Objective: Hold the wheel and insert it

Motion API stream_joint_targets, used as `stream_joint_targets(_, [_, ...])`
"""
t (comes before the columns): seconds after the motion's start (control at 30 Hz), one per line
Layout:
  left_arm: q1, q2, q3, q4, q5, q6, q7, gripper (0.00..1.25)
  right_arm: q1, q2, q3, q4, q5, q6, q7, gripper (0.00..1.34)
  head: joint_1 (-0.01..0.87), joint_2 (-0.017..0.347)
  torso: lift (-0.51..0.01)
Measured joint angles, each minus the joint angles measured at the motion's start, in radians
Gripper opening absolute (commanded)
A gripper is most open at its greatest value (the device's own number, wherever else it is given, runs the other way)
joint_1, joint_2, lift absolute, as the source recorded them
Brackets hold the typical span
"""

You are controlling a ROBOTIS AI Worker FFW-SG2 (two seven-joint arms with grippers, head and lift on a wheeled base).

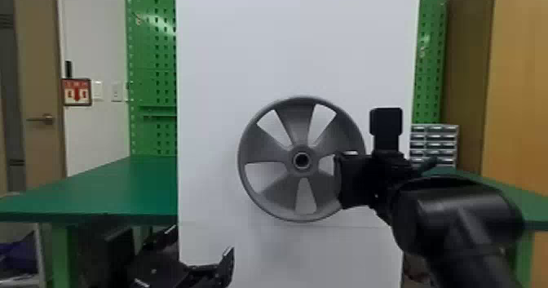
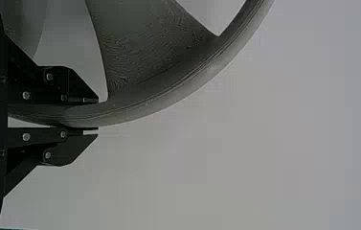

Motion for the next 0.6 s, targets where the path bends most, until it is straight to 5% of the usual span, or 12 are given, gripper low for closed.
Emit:
stream_joint_targets(0.1, [0.000,0.000,0.000,0.000,0.000,0.000,0.000,1.15,0.002,-0.001,0.003,0.000,0.005,-0.007,0.000,0.32,0.097,0.015,-0.442])
stream_joint_targets(0.27, [0.001,0.000,0.001,0.000,0.000,0.000,0.001,1.15,0.006,-0.003,0.006,0.000,0.007,-0.017,0.000,0.85,0.097,0.015,-0.442])
stream_joint_targets(0.4, [0.003,0.000,0.001,0.000,0.000,0.000,0.002,1.15,0.012,-0.004,0.008,-0.004,-0.005,-0.028,0.001,1.15,0.097,0.015,-0.442])
stream_joint_targets(0.47, [0.003,0.000,0.001,0.000,0.000,0.000,0.002,1.15,0.016,-0.004,0.010,-0.008,-0.009,-0.034,0.001,1.25,0.097,0.015,-0.442])
stream_joint_targets(0.6, [0.003,0.000,0.001,0.000,0.000,0.000,0.002,1.15,0.027,-0.003,0.011,-0.023,-0.016,-0.039,0.001,1.25,0.097,0.015,-0.442])
